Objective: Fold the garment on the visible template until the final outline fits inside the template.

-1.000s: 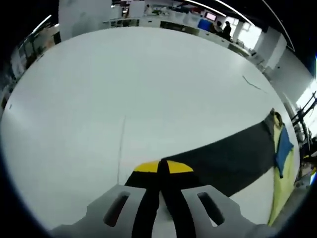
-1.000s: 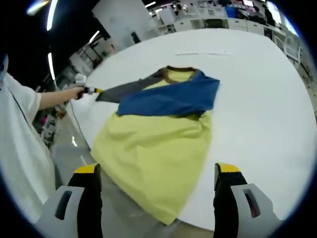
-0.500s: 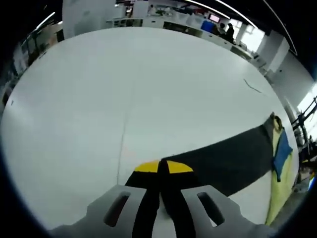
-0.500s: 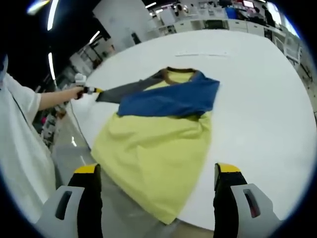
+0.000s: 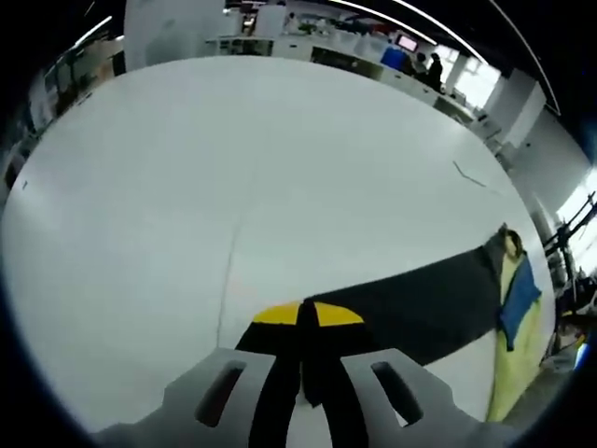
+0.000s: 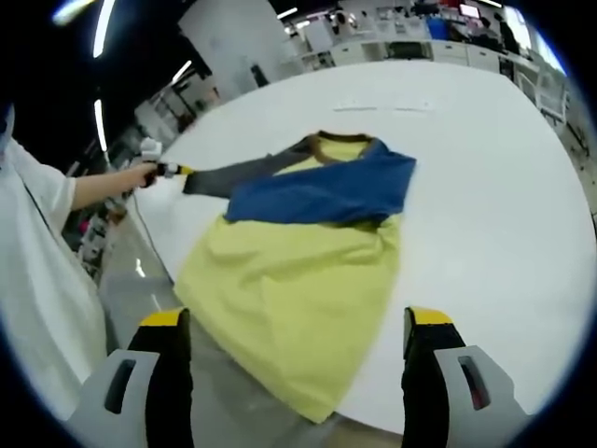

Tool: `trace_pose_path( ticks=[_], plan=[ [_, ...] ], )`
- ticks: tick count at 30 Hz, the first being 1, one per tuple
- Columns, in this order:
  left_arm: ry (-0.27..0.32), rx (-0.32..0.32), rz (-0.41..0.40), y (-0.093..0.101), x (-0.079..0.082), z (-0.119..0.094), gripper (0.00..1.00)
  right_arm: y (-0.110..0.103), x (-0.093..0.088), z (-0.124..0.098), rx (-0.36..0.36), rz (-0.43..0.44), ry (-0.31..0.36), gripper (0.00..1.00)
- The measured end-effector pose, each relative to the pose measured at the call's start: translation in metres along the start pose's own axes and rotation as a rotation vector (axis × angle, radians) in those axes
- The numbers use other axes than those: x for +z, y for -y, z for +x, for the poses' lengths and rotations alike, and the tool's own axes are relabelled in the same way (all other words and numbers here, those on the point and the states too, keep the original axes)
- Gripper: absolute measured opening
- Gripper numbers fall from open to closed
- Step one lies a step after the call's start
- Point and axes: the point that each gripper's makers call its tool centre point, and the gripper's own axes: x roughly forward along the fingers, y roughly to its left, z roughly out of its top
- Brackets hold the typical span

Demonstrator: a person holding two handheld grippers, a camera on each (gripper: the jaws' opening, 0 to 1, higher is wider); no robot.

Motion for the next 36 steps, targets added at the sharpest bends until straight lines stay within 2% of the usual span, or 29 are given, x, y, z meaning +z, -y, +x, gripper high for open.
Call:
trace_pose_path(
  ticks=[13,24,30,36],
  plan=[
    [0.026,-0.024,0.022,0.022,0.016,-0.019,0.00,-0.001,-0.005,-0.015,-0.010,0.005,0.041,0.94],
    [0.035,-0.061,0.006,0.040,0.019,-0.032,0.00,0.003,-0.007,-0.026,-0.022,0.017,0.073,0.93],
    [0.057,-0.080,-0.009,0.050,0.027,-0.044,0.00,0.000,-0.003,-0.027,-0.015,0.004,0.093,0.93],
    [0.077,-0.106,-0.031,0.064,0.032,-0.055,0.00,-0.001,-0.007,-0.032,-0.014,0.000,0.102,0.93]
  ],
)
